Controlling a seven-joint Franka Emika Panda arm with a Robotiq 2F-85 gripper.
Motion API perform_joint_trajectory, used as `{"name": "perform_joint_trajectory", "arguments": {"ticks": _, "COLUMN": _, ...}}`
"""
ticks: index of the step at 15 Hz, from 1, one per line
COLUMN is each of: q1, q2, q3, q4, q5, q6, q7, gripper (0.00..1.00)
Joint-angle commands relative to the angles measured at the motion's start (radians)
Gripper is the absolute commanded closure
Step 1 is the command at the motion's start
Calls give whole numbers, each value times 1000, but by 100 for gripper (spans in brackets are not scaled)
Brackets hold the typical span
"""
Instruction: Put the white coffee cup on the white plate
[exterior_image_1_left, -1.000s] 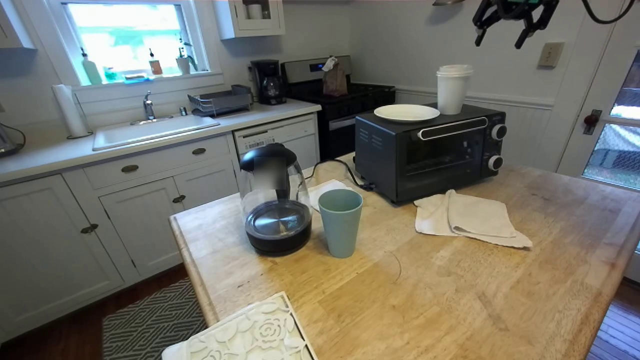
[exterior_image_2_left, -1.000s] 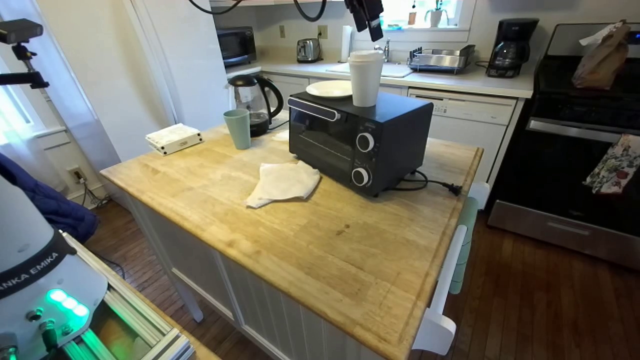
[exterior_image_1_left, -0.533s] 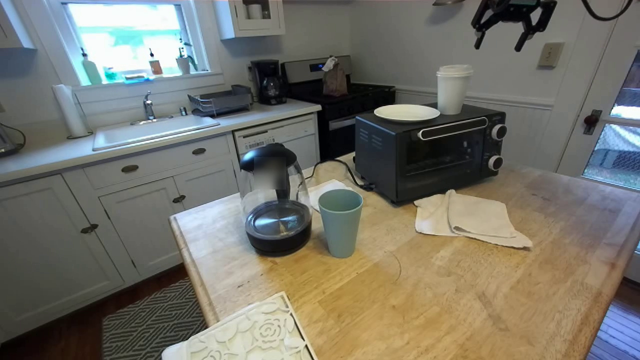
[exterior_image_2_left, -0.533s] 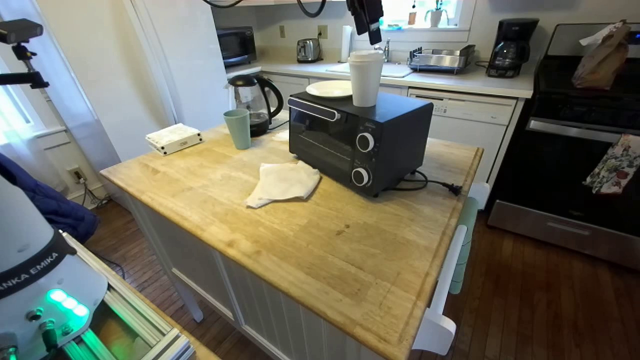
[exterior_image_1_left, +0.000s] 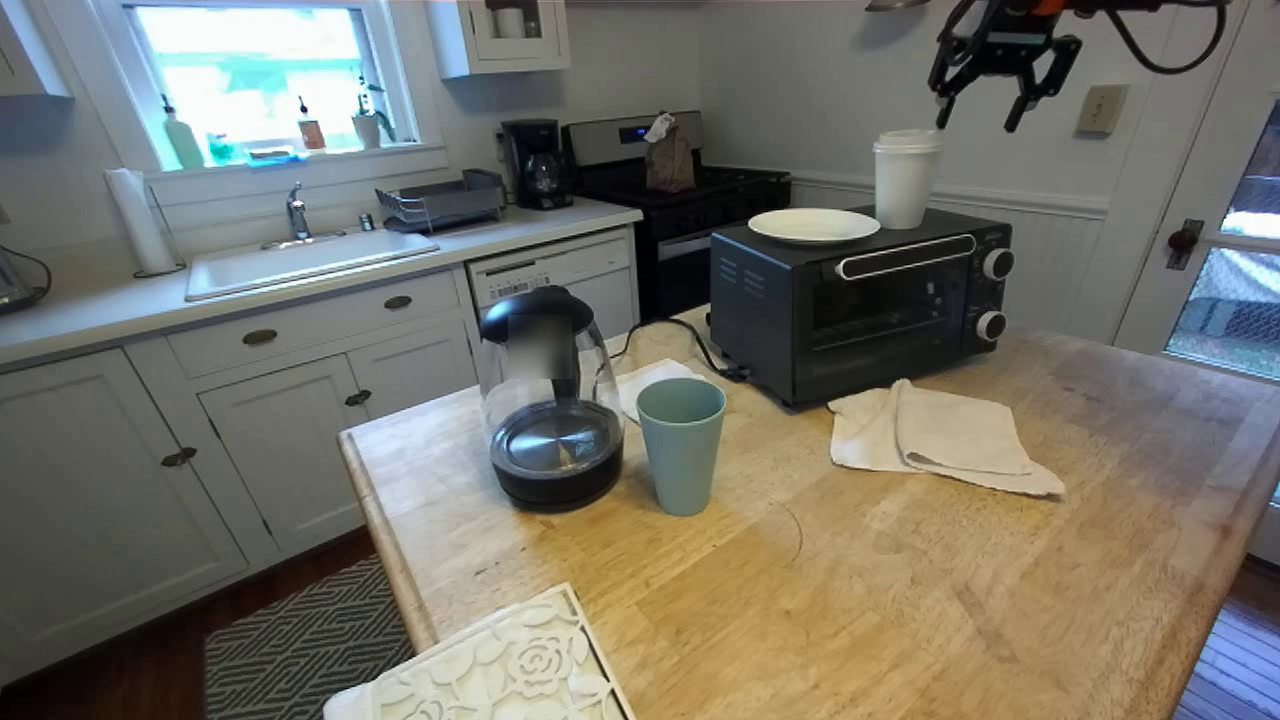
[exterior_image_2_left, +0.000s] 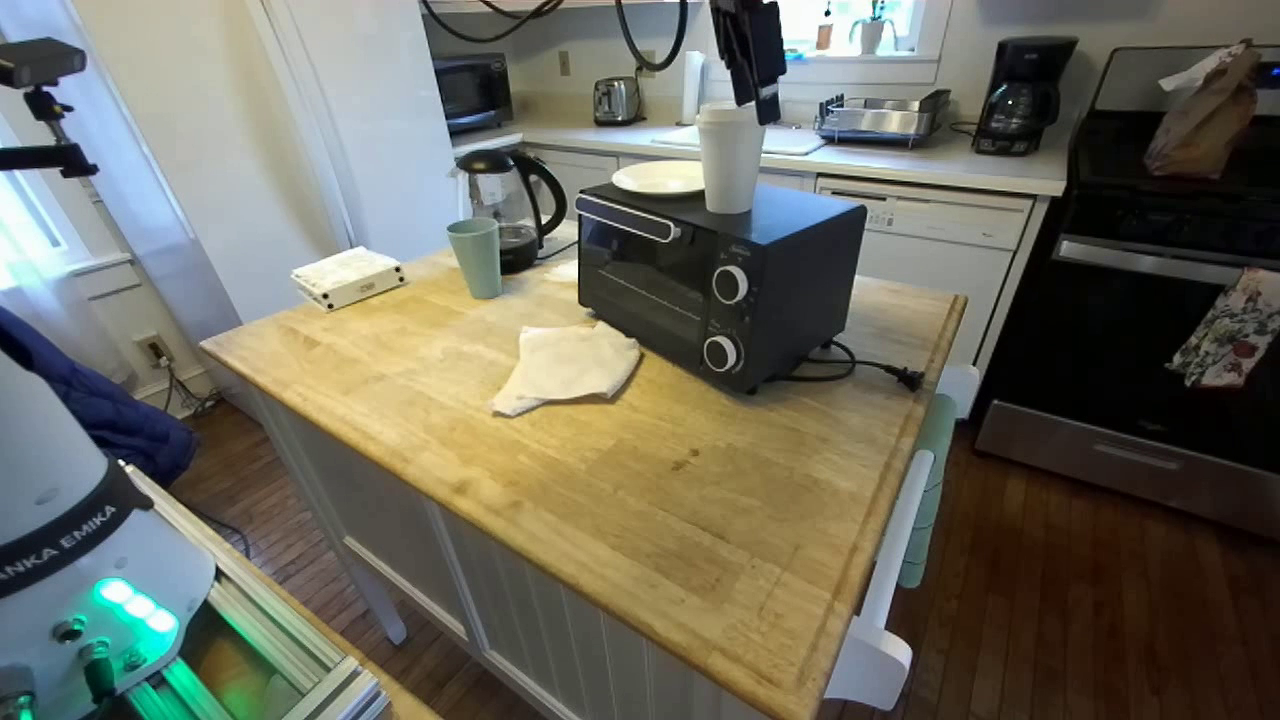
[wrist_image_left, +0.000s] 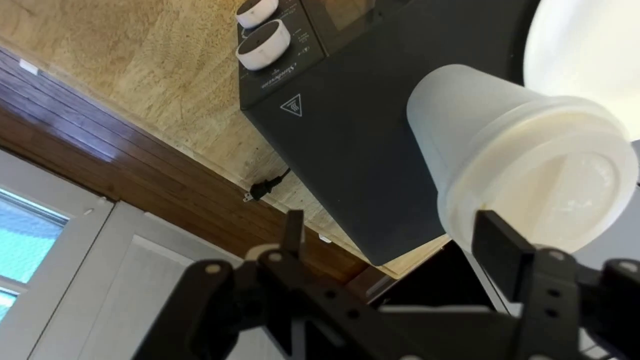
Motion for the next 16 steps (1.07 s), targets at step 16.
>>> {"name": "perform_joint_trajectory", "arguments": {"ticks": 16, "q1": 5, "q2": 71, "q3": 10, "q4": 109, "q5": 59, "q6": -13, "q7": -30, "gripper": 41}}
